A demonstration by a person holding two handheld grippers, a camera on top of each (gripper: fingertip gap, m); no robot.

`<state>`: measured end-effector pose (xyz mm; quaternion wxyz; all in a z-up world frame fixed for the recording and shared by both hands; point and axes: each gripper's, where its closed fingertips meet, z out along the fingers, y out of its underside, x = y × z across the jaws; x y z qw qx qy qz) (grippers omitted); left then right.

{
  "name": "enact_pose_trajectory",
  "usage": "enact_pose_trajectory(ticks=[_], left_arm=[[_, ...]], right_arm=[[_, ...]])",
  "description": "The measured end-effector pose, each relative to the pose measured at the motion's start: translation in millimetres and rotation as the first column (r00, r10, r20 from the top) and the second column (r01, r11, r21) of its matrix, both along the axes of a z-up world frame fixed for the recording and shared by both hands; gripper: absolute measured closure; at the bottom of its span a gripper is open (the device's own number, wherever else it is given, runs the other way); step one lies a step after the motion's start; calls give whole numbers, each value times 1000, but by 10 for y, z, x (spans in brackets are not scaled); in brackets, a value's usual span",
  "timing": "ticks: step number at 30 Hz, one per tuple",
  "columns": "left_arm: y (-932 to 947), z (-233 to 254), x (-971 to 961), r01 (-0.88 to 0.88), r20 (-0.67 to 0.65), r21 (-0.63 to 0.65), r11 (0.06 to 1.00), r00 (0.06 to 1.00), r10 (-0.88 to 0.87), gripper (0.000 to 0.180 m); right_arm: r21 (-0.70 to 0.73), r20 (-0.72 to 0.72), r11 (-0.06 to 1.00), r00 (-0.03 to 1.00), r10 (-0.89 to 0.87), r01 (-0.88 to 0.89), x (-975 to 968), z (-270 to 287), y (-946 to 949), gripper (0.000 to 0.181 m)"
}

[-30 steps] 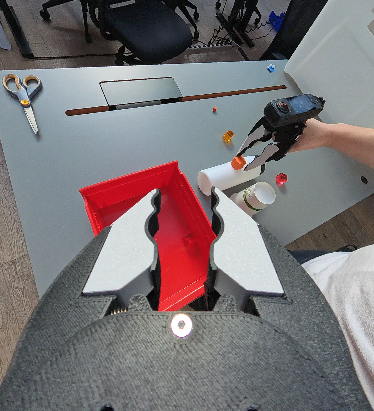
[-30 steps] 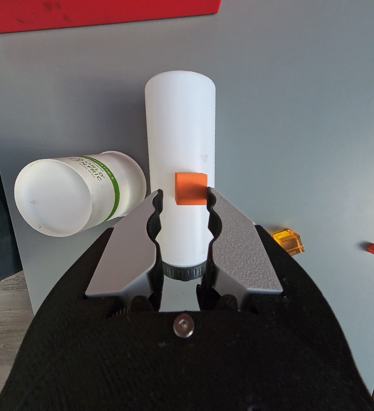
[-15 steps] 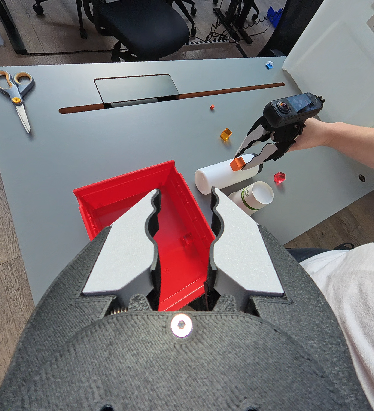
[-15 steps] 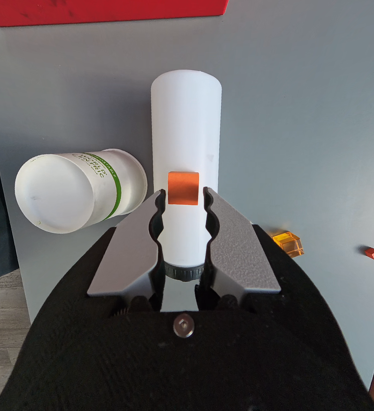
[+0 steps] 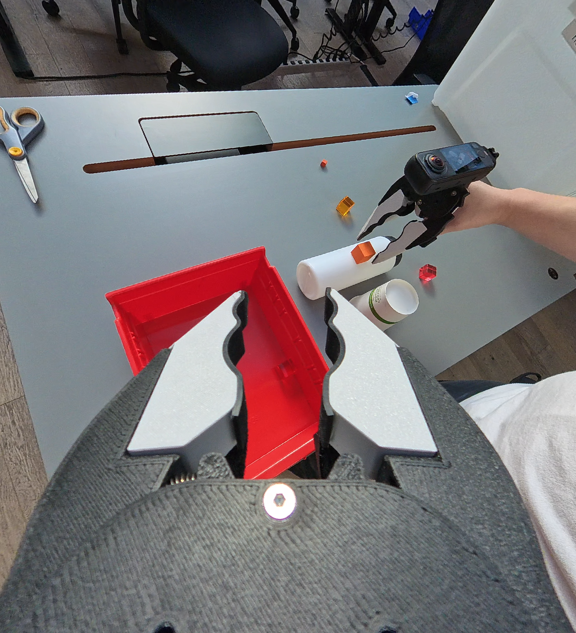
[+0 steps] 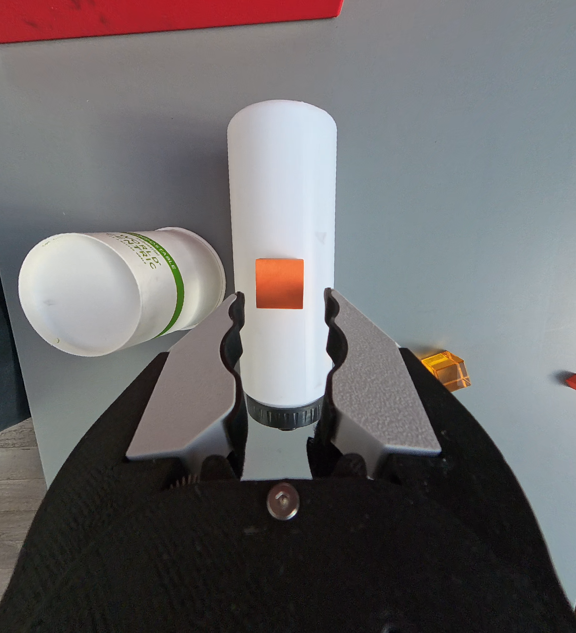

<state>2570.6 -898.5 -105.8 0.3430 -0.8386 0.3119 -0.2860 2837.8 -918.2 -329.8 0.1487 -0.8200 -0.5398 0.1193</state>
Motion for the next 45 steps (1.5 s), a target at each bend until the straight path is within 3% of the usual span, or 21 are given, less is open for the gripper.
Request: enact_pose_trajectory(ticks=[7,10,12,15,17,23,28,38,41,45], left_arm=[[6,16,16,9,-15,2,1000,1000,-9,135],[13,34,4,9,-22,9,1000,1000,-9,135],[17,42,-5,8,-22,10,1000,1000,-8,136],[24,25,1,13,-25,4,1000,1000,-13,136],[40,-8,31,22,-31,-7,1000,999,-22,136],[43,-46,261,81,-55,-18,997,995,-82,136],[-4,-52,382,110,-90,-10,994,990,-110,135],[-93,-74,258,67,-76,-20,998,995,-68,135],[-100,-66,214,53,-67,-16,998,996,-54,136],[-115,-46,151,35,-48,-2,999,998,-35,136]], right_arm=[[37,-15,998,998,-58,58,148,146,-60,124],[193,-29,955,974,-223,224,550,402,-43,117],[249,-69,884,917,-392,397,961,519,-190,124],[127,-101,796,806,-583,592,1371,259,-720,128],[71,-25,771,774,-633,633,1535,-64,-1069,128],[22,60,801,799,-598,598,1535,-610,-1381,133],[-4,25,793,793,-609,609,1515,-661,-1302,154],[-48,59,803,804,-591,594,1570,-708,-1320,157],[-23,20,792,793,-609,609,1553,-443,-1211,157],[54,-91,854,854,-513,518,1130,393,-816,157]])
